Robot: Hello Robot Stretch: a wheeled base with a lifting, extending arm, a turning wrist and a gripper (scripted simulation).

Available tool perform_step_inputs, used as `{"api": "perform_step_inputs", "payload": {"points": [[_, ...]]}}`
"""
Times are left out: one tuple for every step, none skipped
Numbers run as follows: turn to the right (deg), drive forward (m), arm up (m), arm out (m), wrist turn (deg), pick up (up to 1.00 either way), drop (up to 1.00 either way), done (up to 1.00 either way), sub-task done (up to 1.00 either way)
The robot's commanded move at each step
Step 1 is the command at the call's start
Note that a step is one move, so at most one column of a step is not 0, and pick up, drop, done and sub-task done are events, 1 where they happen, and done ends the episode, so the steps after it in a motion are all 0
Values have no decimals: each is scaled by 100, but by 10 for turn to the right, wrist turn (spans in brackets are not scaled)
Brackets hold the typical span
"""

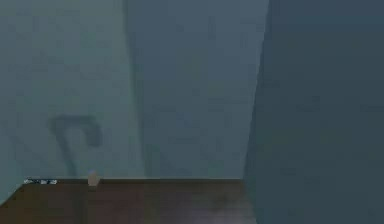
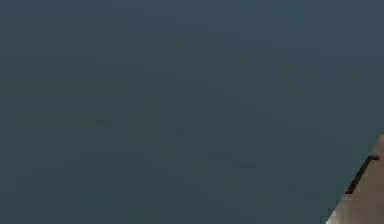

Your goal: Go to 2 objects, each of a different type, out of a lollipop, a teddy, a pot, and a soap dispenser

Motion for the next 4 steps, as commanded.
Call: {"api": "perform_step_inputs", "payload": {"points": [[-450, 0, 0, 0, 0, 0, 0, 0, 0], [-450, 0, 0, 0, 0, 0, 0, 0, 0], [-450, 0, 0, 0, 0, 0, 0, 0, 0], [-330, 0, 0, 0, 0, 0, 0, 0, 0]]}}
